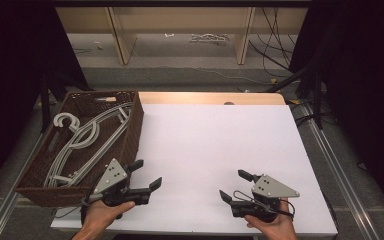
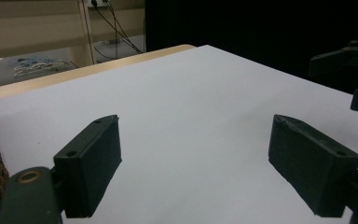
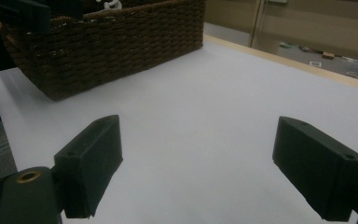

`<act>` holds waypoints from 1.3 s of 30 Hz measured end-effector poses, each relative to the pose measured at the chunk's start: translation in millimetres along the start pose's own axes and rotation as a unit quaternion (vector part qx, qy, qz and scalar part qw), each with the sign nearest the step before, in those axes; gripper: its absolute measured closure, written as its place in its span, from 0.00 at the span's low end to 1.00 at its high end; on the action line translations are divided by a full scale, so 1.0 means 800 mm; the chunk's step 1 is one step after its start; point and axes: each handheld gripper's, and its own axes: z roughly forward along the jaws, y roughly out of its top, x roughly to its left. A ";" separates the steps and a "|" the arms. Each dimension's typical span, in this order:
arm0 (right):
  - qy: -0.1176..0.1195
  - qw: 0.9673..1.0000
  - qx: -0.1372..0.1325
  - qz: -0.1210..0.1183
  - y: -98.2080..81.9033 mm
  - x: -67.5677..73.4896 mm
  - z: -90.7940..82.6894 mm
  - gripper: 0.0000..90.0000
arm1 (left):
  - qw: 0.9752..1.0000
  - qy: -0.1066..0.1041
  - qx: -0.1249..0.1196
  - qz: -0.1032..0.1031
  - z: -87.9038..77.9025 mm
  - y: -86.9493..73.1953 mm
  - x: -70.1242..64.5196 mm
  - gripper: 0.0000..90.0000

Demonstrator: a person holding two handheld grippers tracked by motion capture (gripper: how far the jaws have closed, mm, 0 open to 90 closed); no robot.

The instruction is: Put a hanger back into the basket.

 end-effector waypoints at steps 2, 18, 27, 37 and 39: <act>-0.007 1.000 -0.001 -0.007 -0.001 0.001 -0.002 0.18 | 1.000 -0.006 -0.001 0.010 0.000 -0.005 -0.001 0.19; -0.004 1.000 0.010 0.002 -0.006 0.015 -0.014 0.18 | 0.999 -0.018 0.019 0.019 -0.001 -0.032 -0.019 0.18; -0.006 1.000 0.013 -0.004 -0.006 0.015 -0.013 0.18 | 1.000 -0.011 0.017 0.019 -0.001 -0.032 -0.014 0.18; -0.004 1.000 0.013 -0.003 -0.006 0.016 -0.012 0.18 | 1.000 -0.009 0.015 0.019 -0.001 -0.032 -0.013 0.18; -0.003 1.000 0.014 -0.004 -0.006 0.016 -0.012 0.18 | 1.000 -0.009 0.016 0.019 -0.001 -0.032 -0.013 0.18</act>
